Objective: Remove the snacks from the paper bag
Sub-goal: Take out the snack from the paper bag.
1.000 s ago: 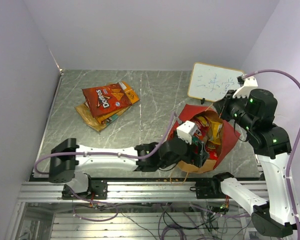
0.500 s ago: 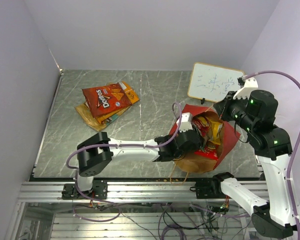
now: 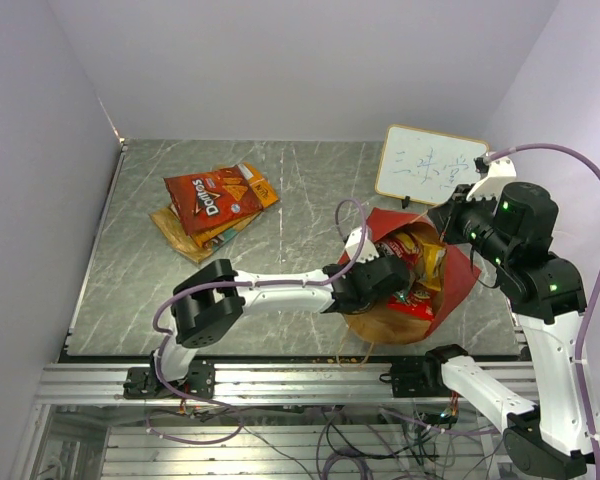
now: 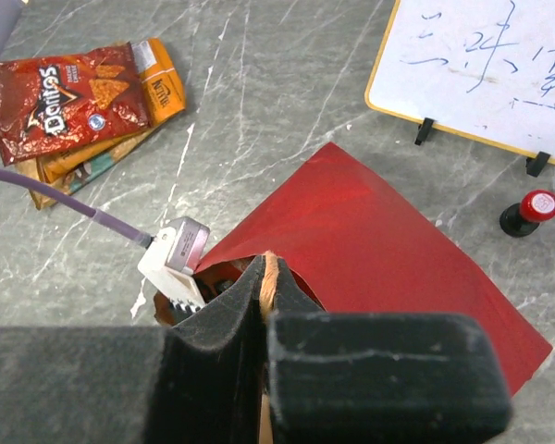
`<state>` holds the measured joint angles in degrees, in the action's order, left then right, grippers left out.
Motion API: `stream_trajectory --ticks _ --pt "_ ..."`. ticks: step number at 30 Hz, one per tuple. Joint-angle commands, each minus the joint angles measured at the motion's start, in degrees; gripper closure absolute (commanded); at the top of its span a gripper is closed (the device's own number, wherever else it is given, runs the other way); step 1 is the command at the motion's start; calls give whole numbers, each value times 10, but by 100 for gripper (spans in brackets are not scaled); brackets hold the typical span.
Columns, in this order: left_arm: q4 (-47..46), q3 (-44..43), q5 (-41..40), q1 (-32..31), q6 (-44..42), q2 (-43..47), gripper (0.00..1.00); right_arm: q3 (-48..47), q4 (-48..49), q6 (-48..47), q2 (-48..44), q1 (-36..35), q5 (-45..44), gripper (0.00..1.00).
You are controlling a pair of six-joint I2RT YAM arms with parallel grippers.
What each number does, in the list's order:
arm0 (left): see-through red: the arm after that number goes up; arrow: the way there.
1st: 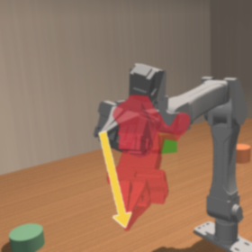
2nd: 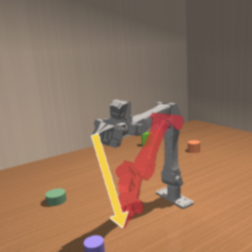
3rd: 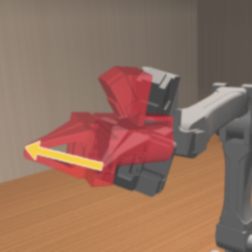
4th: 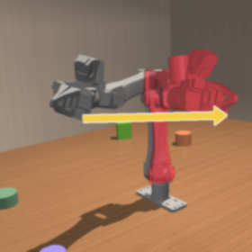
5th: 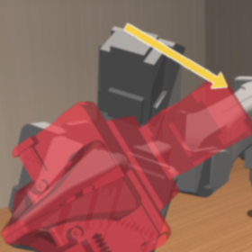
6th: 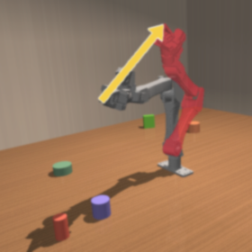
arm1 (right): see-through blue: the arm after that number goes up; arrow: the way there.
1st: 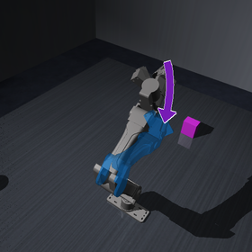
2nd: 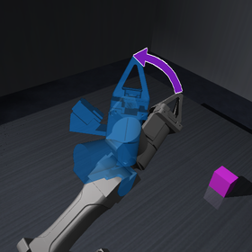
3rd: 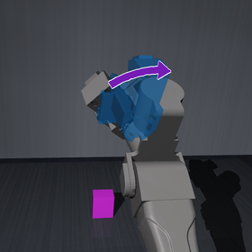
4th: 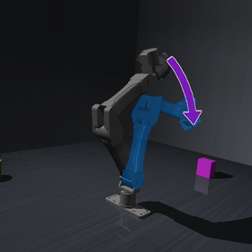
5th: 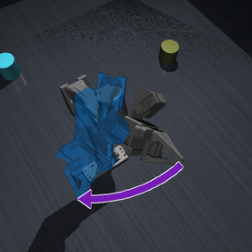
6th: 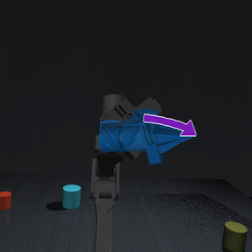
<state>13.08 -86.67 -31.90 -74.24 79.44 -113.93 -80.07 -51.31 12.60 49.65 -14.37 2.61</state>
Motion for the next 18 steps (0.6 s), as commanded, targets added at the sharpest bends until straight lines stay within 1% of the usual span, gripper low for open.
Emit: stream_trajectory --ticks 1,4,9,14,18 --pt "35 -15 -21 15 44 -11 49 -13 29 -11 -10 -1 4 100" --pt "30 -36 -28 20 28 -25 49 -15 28 -11 -10 -1 6 100" --pt "50 -78 -21 25 23 -50 50 -18 25 -12 -13 -1 7 100" --pt "44 -85 -20 25 9 -41 50 -20 24 -17 -13 -2 2 100" --pt "50 -113 -23 32 7 -53 55 -8 36 -16 -17 -1 2 100"
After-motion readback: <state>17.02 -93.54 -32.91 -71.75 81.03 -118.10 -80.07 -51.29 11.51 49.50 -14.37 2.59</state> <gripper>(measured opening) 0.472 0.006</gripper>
